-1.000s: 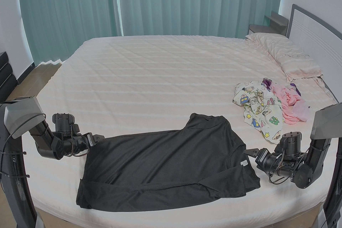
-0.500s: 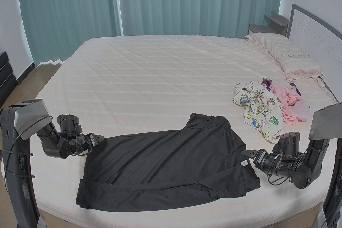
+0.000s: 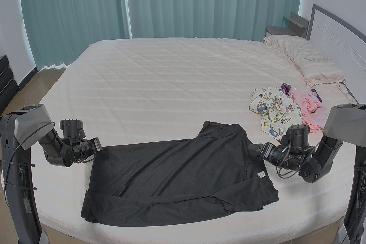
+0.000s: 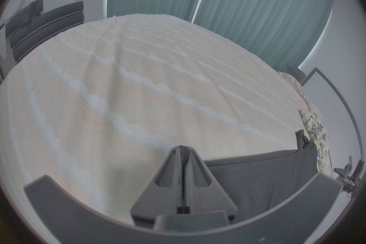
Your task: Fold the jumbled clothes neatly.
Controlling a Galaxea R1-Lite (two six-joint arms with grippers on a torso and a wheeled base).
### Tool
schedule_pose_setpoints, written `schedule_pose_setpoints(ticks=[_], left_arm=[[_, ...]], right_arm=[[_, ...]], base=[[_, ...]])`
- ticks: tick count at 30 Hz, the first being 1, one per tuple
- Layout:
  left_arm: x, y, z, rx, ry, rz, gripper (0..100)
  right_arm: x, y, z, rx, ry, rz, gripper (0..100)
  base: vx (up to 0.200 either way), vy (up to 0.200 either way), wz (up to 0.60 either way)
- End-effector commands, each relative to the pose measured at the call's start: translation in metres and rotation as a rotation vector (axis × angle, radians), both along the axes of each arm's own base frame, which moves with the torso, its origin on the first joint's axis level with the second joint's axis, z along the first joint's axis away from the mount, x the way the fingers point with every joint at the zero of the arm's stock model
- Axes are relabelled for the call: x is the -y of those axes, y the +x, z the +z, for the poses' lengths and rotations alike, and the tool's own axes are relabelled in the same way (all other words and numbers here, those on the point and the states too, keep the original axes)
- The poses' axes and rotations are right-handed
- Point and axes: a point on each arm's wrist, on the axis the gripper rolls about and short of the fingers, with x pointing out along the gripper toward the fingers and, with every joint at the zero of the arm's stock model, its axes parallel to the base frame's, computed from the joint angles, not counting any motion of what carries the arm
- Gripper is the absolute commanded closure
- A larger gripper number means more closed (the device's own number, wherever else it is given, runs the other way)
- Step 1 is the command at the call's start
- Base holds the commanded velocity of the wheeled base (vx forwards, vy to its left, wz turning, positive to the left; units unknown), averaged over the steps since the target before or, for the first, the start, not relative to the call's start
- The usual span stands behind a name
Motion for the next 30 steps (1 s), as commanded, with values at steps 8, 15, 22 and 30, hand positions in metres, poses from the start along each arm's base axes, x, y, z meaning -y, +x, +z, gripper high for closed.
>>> schedule_pose_setpoints(ticks=[8, 15, 22, 30], left_arm=[[-0.008, 0.008, 0.035, 0.104, 0.042, 0.061, 100], [-0.008, 0.010, 0.035, 0.106, 0.042, 0.061, 100], [-0.006, 0.008, 0.032, 0.093, 0.040, 0.057, 100], [-0.005, 0.007, 0.034, 0.093, 0.040, 0.056, 100]], right_arm=[[-0.019, 0.088, -0.010, 0.050, -0.071, 0.004, 0], [-0.015, 0.109, -0.022, 0.079, -0.134, 0.025, 0], [-0.023, 0.131, -0.034, 0.137, -0.167, 0.058, 0], [-0.028, 0.140, -0.028, 0.175, -0.123, 0.134, 0]], base=[[0.000, 0.000, 0.00], [0.000, 0.000, 0.00], [0.000, 0.000, 0.00], [0.000, 0.000, 0.00]])
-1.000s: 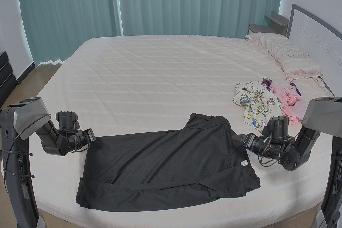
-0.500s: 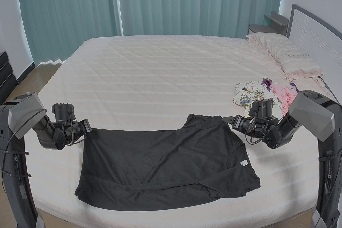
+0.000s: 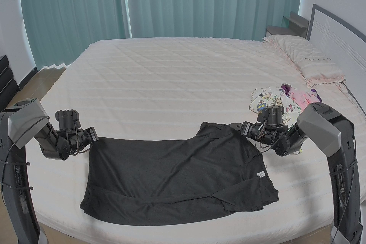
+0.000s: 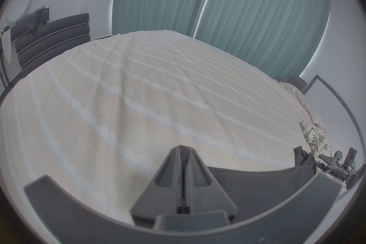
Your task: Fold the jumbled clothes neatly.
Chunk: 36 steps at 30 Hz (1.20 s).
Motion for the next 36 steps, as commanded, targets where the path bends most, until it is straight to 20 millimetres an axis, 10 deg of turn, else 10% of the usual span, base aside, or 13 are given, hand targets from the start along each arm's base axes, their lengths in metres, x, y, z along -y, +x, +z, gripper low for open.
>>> schedule_pose_setpoints(ticks=[1, 8, 9, 36], left_arm=[[0.000, -0.001, 0.003, 0.006, 0.000, 0.000, 100], [0.000, -0.001, 0.004, 0.008, -0.001, 0.001, 100], [-0.001, -0.001, 0.004, 0.009, -0.001, 0.004, 100], [-0.014, -0.010, 0.024, 0.032, 0.002, 0.042, 100]], right_arm=[[-0.003, 0.007, -0.003, -0.001, 0.009, 0.025, 0], [-0.007, 0.016, 0.000, -0.021, -0.005, 0.033, 0], [-0.008, 0.015, -0.001, -0.027, -0.007, 0.037, 100], [0.009, -0.001, 0.034, 0.004, 0.003, 0.011, 100]], base=[[0.000, 0.000, 0.00], [0.000, 0.000, 0.00], [0.000, 0.000, 0.00], [0.000, 0.000, 0.00]])
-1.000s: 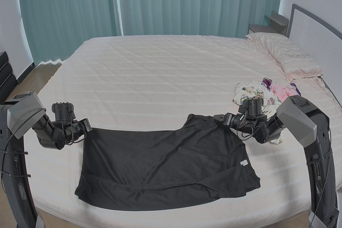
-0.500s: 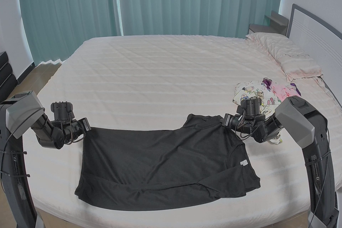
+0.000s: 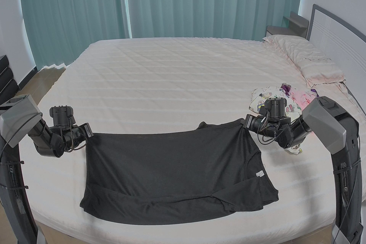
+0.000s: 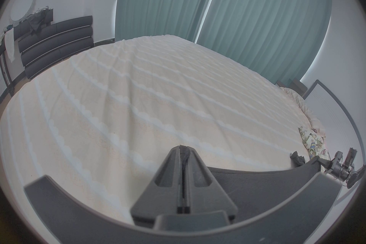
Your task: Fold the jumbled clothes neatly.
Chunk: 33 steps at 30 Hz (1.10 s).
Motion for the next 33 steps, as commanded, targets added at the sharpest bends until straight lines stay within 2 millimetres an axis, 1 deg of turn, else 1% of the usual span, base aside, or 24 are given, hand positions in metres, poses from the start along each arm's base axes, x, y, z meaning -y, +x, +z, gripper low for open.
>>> schedule_pose_setpoints(ticks=[1, 4, 8, 14, 15, 17, 18, 24, 30, 31, 33], left_arm=[[-0.006, -0.003, 0.003, 0.004, 0.000, 0.016, 100], [-0.006, -0.005, 0.003, 0.001, 0.001, 0.015, 100], [-0.006, -0.005, 0.007, 0.009, 0.002, 0.015, 100], [-0.004, -0.014, 0.009, -0.005, 0.000, 0.010, 100], [-0.003, -0.018, 0.012, -0.005, 0.000, 0.008, 100], [-0.002, -0.021, 0.014, -0.006, -0.003, 0.003, 100], [-0.002, -0.024, 0.014, -0.010, -0.003, 0.001, 100], [-0.001, -0.033, 0.012, -0.030, -0.002, -0.002, 100], [0.002, -0.046, 0.011, -0.059, -0.007, -0.007, 100], [0.002, -0.051, 0.010, -0.071, -0.008, -0.007, 100], [0.003, -0.057, 0.007, -0.093, -0.006, -0.010, 100]], right_arm=[[0.003, -0.012, 0.005, -0.020, -0.014, 0.007, 100], [0.002, -0.013, 0.001, -0.007, -0.025, 0.013, 100], [0.003, -0.016, 0.002, 0.004, -0.025, 0.012, 100], [0.008, -0.023, 0.013, 0.018, -0.022, 0.009, 100], [0.010, -0.027, 0.017, 0.018, -0.022, 0.006, 100], [0.010, -0.031, 0.017, 0.010, -0.023, 0.008, 100], [0.011, -0.036, 0.018, 0.007, -0.024, 0.010, 100], [0.014, -0.055, 0.021, -0.004, -0.019, 0.024, 100], [0.024, -0.076, 0.013, -0.030, -0.044, 0.031, 100], [0.024, -0.076, 0.013, -0.030, -0.044, 0.031, 100], [0.027, -0.090, 0.007, -0.037, -0.056, 0.049, 100]], base=[[0.000, 0.000, 0.00], [0.000, 0.000, 0.00], [0.000, 0.000, 0.00], [0.000, 0.000, 0.00], [0.000, 0.000, 0.00], [0.000, 0.000, 0.00], [0.000, 0.000, 0.00], [0.000, 0.000, 0.00], [0.000, 0.000, 0.00], [0.000, 0.000, 0.00], [0.000, 0.000, 0.00]])
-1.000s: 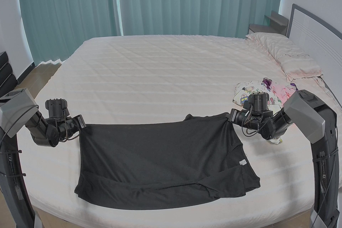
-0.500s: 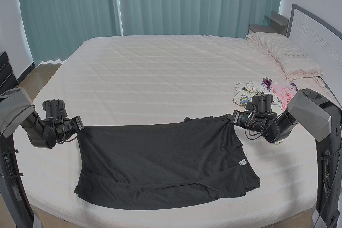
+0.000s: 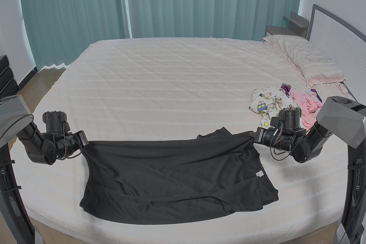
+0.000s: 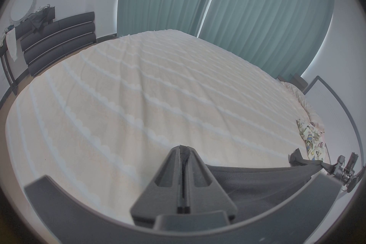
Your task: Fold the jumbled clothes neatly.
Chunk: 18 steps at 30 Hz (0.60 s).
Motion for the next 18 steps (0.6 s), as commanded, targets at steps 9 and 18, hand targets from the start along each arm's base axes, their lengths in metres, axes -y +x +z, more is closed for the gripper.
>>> schedule_pose_setpoints(ticks=[9, 18], left_arm=[[0.008, -0.044, -0.023, -0.160, 0.000, -0.029, 100], [0.016, -0.070, -0.042, -0.256, -0.010, -0.082, 100]], right_arm=[[0.013, -0.055, -0.024, -0.052, -0.055, 0.037, 100], [0.016, -0.082, -0.045, -0.131, -0.097, 0.059, 100]], base=[[0.000, 0.000, 0.00], [0.000, 0.000, 0.00]])
